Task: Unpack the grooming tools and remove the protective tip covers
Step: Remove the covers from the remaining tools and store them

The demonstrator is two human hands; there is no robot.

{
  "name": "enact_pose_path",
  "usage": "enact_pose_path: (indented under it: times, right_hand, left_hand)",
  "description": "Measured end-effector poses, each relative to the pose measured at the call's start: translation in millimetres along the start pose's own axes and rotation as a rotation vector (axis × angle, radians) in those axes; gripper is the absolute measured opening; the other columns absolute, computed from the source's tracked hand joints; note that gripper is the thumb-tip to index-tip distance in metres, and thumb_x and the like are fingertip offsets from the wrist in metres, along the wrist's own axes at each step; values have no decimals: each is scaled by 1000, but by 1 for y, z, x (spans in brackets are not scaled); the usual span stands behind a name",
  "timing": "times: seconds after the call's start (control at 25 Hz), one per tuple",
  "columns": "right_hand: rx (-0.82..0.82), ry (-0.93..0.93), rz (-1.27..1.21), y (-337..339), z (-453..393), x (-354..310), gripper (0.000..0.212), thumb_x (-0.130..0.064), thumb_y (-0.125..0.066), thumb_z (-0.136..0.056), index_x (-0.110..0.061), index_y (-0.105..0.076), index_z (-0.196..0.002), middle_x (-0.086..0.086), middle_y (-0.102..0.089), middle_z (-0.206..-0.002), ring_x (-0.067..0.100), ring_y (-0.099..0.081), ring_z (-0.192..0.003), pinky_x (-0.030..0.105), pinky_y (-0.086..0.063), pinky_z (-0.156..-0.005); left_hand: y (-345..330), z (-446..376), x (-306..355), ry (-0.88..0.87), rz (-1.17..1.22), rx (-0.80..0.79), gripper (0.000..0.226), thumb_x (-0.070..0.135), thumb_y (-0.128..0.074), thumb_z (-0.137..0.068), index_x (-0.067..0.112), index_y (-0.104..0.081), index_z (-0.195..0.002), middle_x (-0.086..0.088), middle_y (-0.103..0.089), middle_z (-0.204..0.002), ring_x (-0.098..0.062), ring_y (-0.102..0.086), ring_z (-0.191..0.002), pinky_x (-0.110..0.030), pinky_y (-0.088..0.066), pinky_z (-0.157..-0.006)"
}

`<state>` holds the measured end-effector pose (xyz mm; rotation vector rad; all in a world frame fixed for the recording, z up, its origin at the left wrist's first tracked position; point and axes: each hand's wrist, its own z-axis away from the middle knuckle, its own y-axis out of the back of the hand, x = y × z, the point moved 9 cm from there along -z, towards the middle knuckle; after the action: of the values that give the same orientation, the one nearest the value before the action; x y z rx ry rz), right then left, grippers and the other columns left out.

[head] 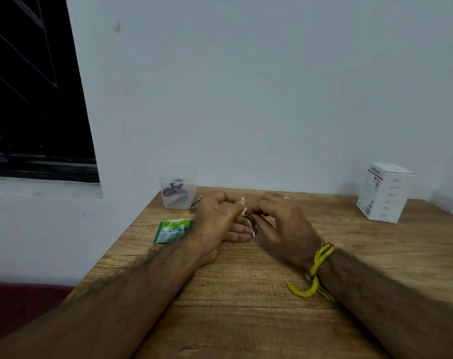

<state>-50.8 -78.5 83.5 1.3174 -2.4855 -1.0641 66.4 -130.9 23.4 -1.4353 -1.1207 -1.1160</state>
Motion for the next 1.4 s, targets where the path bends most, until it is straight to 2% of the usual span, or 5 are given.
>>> enact_pose_path:
  times: [0.12,0.2,0.68,1.0,1.4]
  right_hand:
    - [-18,-3,5,-1,2,0,11,0,-69,-86,-7,-74,-92,-3,-68,-88,9,-61,-85,33,-49,-79]
    - [-24,0,12,-2,2,-1,10,-2,-69,-87,-8,-74,-94,-1,-69,-89,13,-62,-87,37,-50,-79]
    - [-69,28,100,-5,5,-6,8,-4,-70,-85,-9,-73,-91,0,-68,-86,17,-63,-85,44,-50,-76]
    - [-51,23,68,-2,10,4,11,-8,-72,-85,-18,-72,-90,-6,-68,-85,13,-63,-82,42,-51,-73]
    - [-145,51,81,-7,12,0,3,-11,-70,-87,-11,-72,-88,1,-68,-87,20,-63,-84,43,-49,-76]
  left_hand:
    - [0,-1,1,-12,8,16,14,19,-70,-95,8,-63,-102,-12,-76,-72,-30,-74,-58,-33,-60,-50]
    - [2,-1,3,-31,3,31,11,19,-70,-95,10,-64,-97,-6,-76,-71,-28,-74,-57,-33,-60,-51]
    - [1,2,7,-37,-49,69,9,13,-68,-96,6,-63,-98,-12,-69,-76,-22,-70,-51,-31,-59,-49]
    - [0,1,6,-59,-41,29,10,14,-67,-97,5,-63,-99,-4,-70,-62,-23,-70,-51,-33,-60,-50]
    - [-2,3,8,-62,-89,55,17,14,-69,-95,1,-64,-103,-12,-69,-72,-23,-67,-49,-34,-61,-51]
